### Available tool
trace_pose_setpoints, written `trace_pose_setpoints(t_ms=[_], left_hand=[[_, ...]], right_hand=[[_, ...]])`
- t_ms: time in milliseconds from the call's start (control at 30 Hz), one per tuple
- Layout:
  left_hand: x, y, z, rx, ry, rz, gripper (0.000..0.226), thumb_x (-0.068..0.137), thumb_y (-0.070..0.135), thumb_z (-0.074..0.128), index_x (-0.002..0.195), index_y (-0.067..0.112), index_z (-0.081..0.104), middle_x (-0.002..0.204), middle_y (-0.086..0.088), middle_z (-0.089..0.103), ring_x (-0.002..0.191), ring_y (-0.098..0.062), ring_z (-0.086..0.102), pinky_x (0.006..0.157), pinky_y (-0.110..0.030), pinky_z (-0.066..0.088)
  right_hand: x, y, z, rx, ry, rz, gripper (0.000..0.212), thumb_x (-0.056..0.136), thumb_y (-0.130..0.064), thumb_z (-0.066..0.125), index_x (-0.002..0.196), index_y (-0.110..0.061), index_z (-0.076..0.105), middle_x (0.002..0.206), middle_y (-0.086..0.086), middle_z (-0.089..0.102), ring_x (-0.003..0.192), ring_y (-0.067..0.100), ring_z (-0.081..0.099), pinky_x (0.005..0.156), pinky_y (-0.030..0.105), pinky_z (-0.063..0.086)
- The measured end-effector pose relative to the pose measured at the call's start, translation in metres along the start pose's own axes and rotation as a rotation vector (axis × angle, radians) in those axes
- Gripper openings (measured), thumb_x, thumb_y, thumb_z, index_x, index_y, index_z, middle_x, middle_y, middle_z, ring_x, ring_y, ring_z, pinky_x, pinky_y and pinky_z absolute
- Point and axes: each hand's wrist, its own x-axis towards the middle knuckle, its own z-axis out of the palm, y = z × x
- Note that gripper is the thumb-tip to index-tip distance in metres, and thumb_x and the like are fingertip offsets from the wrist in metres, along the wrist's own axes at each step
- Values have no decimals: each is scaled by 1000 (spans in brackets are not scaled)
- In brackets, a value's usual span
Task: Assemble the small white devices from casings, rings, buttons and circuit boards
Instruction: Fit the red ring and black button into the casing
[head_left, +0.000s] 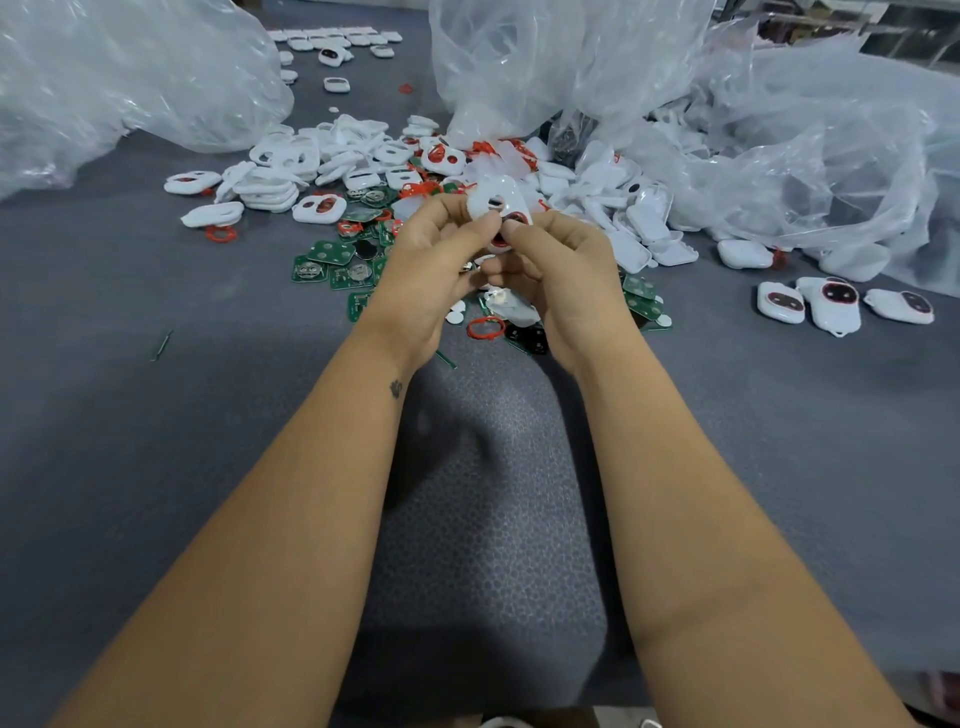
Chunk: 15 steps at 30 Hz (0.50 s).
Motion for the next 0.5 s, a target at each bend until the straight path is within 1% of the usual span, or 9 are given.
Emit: trace_pose_setpoints(t_ms=[33,100,167,267,333,367,400,467,500], left_hand=[[1,0,-1,-10,2,-10,6,98,6,52,100,10,55,89,0,66,72,-7,61,70,-22,54],[1,0,-3,-16,12,-23,9,96,3,55,98,11,56,92,0,68,76,-9,63,77,-24,56],[1,0,-3,0,27,-28,14,93,-3,57,94,11,55,89,-2,69,75,-12,65,80,-27,57],[1,-2,-3,30,47,-21,22,86,-10,62,84,10,53,78,-4,68,70,-16,65,83,-32,56],[1,-2,-2,26,56,-38,21,85,-8,64,86,10,54,79,-4,69,75,-16,66,87,-33,55],[1,-2,-2,15,58,-50,20,86,-7,64,88,11,55,82,-2,71,80,-16,68,86,-31,56],[1,-2,-2,6,58,-60,19,87,-5,64,90,12,56,84,-1,72,83,-14,69,84,-29,58],[1,-2,-1,0,61,-72,19,89,-4,63,92,13,56,84,1,74,81,-11,71,74,-24,58],[2,-3,-1,3,64,-74,18,89,-3,63,93,13,56,84,1,73,79,-11,71,70,-22,57]], right_hand=[[0,1,1,9,9,-21,10,92,-4,61,101,1,61,74,9,67,61,16,64,64,30,53],[0,1,0,-8,43,-68,18,92,-1,61,109,-4,58,76,9,64,63,15,66,64,26,55],[0,2,0,-72,62,-96,25,91,4,59,114,-6,57,80,11,62,64,12,65,66,25,56],[1,2,0,-153,81,-110,28,89,9,57,115,-1,60,89,16,61,68,14,62,69,24,57],[1,2,1,-159,105,-105,25,87,8,60,111,-1,63,92,19,61,72,18,61,72,29,57],[1,1,1,-156,114,-104,22,87,7,62,107,-2,65,89,19,61,73,19,60,70,29,57],[0,1,1,-157,122,-104,19,86,6,63,102,-4,66,84,16,60,73,18,59,66,27,55],[0,1,1,-167,131,-105,17,85,5,64,96,-8,67,75,10,56,64,14,54,56,19,48],[0,1,1,-173,133,-103,17,84,4,63,95,-9,67,73,8,53,59,11,52,52,18,45]])
